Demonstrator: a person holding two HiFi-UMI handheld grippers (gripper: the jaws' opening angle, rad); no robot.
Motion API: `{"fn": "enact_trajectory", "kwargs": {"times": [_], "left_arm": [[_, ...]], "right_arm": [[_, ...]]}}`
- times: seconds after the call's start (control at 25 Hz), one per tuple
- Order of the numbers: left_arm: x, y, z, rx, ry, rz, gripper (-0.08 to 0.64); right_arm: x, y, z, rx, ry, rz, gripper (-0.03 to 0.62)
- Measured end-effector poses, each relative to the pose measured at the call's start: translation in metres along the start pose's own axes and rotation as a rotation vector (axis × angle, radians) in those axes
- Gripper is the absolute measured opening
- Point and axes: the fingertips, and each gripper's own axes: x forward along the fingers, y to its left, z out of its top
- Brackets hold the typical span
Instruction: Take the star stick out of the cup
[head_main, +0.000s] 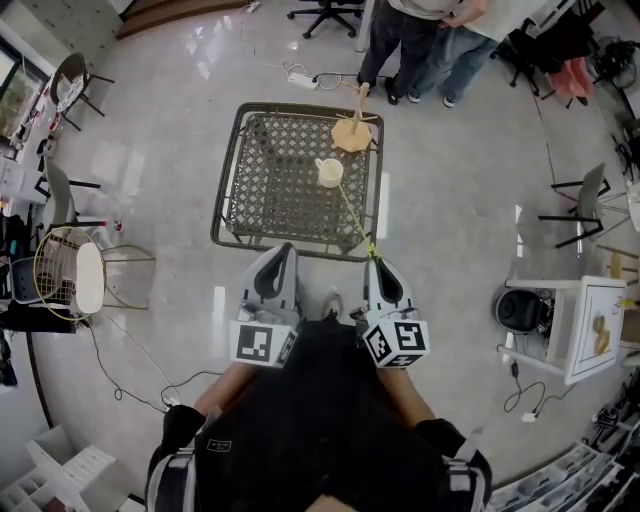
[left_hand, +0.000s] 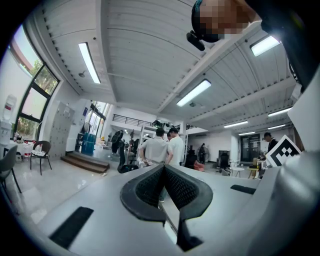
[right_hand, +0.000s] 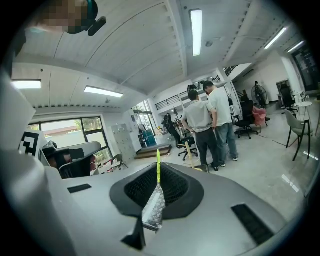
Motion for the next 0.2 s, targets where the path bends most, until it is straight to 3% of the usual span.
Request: {"fn": "enact_trajectory", "kwargs": {"times": [0.2], "left_arm": [[-0.0049, 0.0044, -0.0017, -0.002, -0.002, 0.000, 0.015]], "right_arm": [[0.0006, 0.0048, -0.0038, -0.001, 0.002, 0.000, 0.021]]}}
